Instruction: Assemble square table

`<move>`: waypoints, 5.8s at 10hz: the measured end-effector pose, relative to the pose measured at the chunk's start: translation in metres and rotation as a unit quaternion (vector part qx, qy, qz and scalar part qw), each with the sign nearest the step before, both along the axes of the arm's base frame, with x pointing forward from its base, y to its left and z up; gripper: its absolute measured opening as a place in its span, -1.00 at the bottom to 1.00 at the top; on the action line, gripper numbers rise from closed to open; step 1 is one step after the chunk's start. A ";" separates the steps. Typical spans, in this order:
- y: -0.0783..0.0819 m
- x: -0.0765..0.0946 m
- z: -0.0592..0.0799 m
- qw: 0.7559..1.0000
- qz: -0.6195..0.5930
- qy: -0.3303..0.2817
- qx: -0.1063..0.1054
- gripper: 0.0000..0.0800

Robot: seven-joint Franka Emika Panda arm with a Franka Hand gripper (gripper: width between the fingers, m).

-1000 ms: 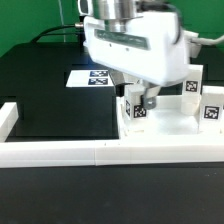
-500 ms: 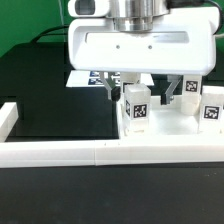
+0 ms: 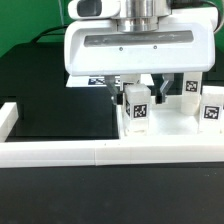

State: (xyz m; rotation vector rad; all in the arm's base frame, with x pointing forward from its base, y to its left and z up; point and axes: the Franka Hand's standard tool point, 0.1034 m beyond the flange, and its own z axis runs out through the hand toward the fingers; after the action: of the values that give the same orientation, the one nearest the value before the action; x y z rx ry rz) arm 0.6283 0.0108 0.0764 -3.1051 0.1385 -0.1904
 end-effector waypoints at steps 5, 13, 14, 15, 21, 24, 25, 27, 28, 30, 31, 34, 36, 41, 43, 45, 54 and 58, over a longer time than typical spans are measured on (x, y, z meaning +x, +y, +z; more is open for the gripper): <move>-0.006 0.000 -0.002 0.986 -0.167 0.005 0.026 -0.27; -0.011 -0.005 -0.003 0.792 -0.596 0.054 0.119 -0.27; -0.011 -0.005 -0.003 0.805 -0.579 0.053 0.117 -0.27; -0.010 -0.005 -0.004 0.807 -0.577 0.053 0.117 0.19; 0.003 -0.005 -0.008 0.964 -0.257 0.013 0.063 0.62; 0.002 -0.003 -0.004 1.000 -0.026 0.002 0.014 0.62; 0.004 -0.004 -0.006 0.999 -0.030 0.004 0.015 0.55; 0.003 -0.004 -0.006 0.999 -0.036 0.004 0.015 0.10; 0.003 -0.004 -0.006 0.998 -0.057 0.005 0.018 0.10; 0.000 -0.004 -0.007 0.990 -0.135 0.008 0.026 -0.26; 0.000 -0.004 -0.006 0.984 -0.175 0.010 0.032 -0.26; 0.001 -0.003 -0.004 0.891 -0.450 0.040 0.058 -0.26; 0.006 -0.004 -0.008 0.802 -0.587 0.063 0.093 -0.27; 0.008 -0.006 -0.014 0.827 -0.552 0.034 0.098 0.27; 0.008 -0.006 -0.014 0.917 -0.392 0.022 0.077 0.55; 0.009 -0.007 -0.016 0.946 -0.317 0.019 0.065 0.61; -0.004 0.002 -0.009 1.000 0.027 0.003 -0.009 0.36; -0.004 0.002 -0.009 0.993 -0.116 0.003 0.008 -0.29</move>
Offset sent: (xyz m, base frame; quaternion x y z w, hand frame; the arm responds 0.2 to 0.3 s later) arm 0.0000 0.0000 0.0000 0.0000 0.0000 0.1938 0.9810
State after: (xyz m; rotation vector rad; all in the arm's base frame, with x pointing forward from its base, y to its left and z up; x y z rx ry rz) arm 0.6302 0.0064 0.0678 -3.0665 0.5005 -0.1821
